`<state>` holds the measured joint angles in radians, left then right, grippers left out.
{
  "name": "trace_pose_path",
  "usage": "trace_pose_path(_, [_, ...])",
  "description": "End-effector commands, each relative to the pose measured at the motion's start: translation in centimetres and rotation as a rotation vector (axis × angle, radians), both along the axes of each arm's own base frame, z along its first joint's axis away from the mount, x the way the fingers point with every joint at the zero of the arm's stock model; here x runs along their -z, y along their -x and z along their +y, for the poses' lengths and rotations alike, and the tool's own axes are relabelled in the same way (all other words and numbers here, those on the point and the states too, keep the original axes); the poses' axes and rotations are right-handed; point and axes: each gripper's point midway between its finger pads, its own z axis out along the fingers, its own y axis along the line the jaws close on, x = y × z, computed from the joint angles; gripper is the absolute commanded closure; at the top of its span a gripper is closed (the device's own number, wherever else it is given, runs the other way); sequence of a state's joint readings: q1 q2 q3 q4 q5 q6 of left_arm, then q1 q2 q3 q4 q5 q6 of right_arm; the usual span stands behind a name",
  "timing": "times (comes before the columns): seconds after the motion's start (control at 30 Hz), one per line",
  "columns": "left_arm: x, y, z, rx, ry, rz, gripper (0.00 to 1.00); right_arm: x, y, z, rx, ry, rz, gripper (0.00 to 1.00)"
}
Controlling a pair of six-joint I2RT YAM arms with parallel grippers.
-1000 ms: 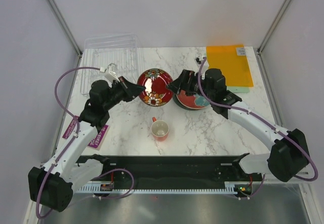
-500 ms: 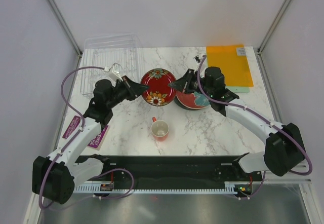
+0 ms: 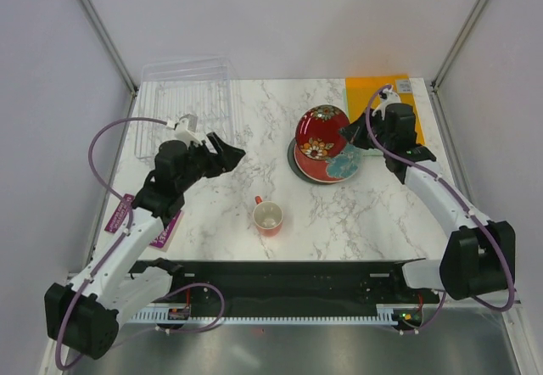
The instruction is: Unload the plates from the dish rack
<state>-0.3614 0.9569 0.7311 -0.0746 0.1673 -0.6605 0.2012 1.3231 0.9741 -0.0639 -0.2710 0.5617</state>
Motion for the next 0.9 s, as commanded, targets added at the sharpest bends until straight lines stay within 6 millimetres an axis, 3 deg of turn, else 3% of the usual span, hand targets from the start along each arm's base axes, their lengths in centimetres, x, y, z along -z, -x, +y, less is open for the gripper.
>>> trace_pose_path(0.0, [-0.9, 0.2, 3.0, -0.095, -0.134, -0.093, 0.19, -0.7, -1.4, -1.3, -0.007, 0.014, -0.034, 1.0])
trace_pose_path(0.27, [-0.5, 1.4, 5.6, -0.163, -0.232, -0.12, 0.15, 4.0, -2.9, -4.0, 0.046, 0.037, 0.052, 1.0])
trace_pose_path(0.33, [-0.4, 1.6, 5.6, -0.16, -0.236, -0.125, 0.1, 5.5, -3.2, -4.0, 0.034, 0.034, 0.088, 1.0])
trace_pose_path(0.37, [-0.3, 1.6, 5.7, -0.162, -0.238, -0.125, 0.01, 6.0, -3.3, -4.1, 0.03, 0.036, 0.098, 1.0])
trace_pose_path(0.5, [-0.3, 1.8, 6.4, -0.18, -0.268, -0.133, 0.0, 8.8, -3.8, -4.0, -0.01, 0.048, 0.156, 1.0])
trace_pose_path(0.77, [0.4, 1.9, 7.1, -0.198, -0.304, -0.116, 0.0, 12.1, -4.7, -2.9, -0.062, -0.004, 0.211, 1.0])
trace_pose_path(0.8, [0.5, 2.0, 7.1, -0.199, -0.307, -0.114, 0.0, 12.7, -4.7, -2.9, -0.062, -0.004, 0.229, 0.96])
trace_pose_path(0.87, [0.5, 2.0, 7.1, -0.199, -0.312, -0.112, 0.0, 13.6, -4.3, -3.3, -0.048, 0.007, 0.258, 0.69])
